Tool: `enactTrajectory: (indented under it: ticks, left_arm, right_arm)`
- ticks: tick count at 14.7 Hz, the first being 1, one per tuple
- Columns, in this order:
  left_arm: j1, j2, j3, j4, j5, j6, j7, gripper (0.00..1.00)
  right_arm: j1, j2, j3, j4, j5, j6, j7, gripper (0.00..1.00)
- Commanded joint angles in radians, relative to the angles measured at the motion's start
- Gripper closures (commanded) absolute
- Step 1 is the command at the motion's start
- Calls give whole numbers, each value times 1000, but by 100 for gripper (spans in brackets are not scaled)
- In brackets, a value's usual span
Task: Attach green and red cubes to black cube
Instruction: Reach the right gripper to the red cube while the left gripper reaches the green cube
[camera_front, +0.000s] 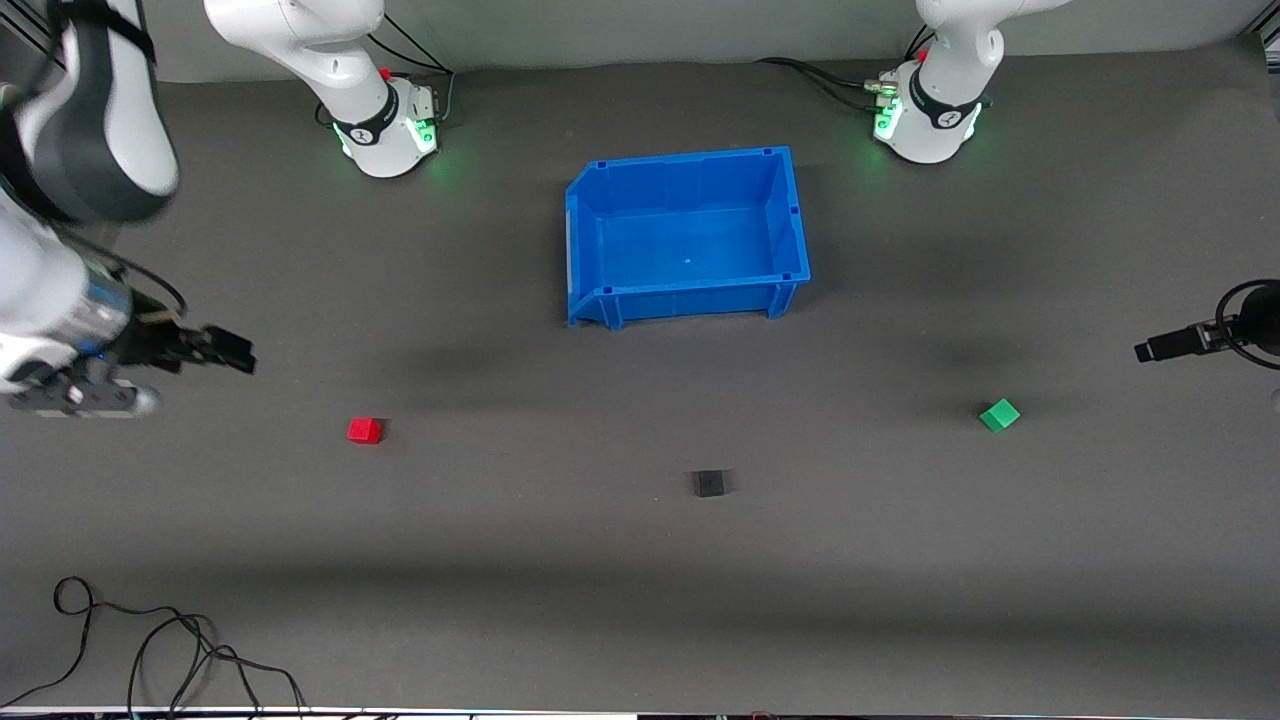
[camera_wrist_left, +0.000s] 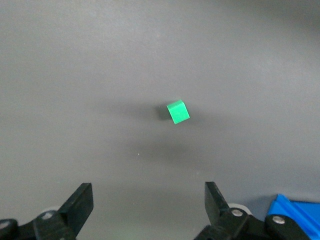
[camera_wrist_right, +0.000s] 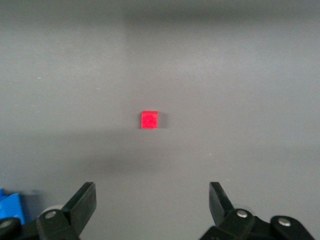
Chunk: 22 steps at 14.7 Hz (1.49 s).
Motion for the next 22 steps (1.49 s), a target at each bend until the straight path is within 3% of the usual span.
enactTrajectory:
  ticks: [1, 6, 9, 13, 16, 19, 22]
  left_arm:
    - [-5, 31, -7, -56, -11, 98, -37, 1]
    - [-18, 120, -7, -65, -11, 141, -199, 1]
    - [-80, 122, -9, -167, -3, 301, -382, 1]
    - [-104, 142, -9, -261, 18, 481, -392, 1]
    - [-116, 220, -9, -283, 32, 613, -392, 1]
    - [-121, 220, -9, -292, 35, 603, -404, 1]
    - [-121, 280, -9, -293, 37, 629, -404, 2]
  right_arm:
    - [14, 116, -5, 28, 9, 70, 6, 0]
    - [11, 257, -5, -5, 45, 222, 6, 0]
    - [13, 283, -5, -70, 67, 318, 5, 0]
    - [14, 320, -4, -153, 67, 475, 5, 0]
    - [14, 346, -4, -191, 67, 555, 6, 0]
    - [13, 372, -2, -199, 69, 593, 8, 0]
    - [17, 392, -1, -197, 144, 609, 6, 0]
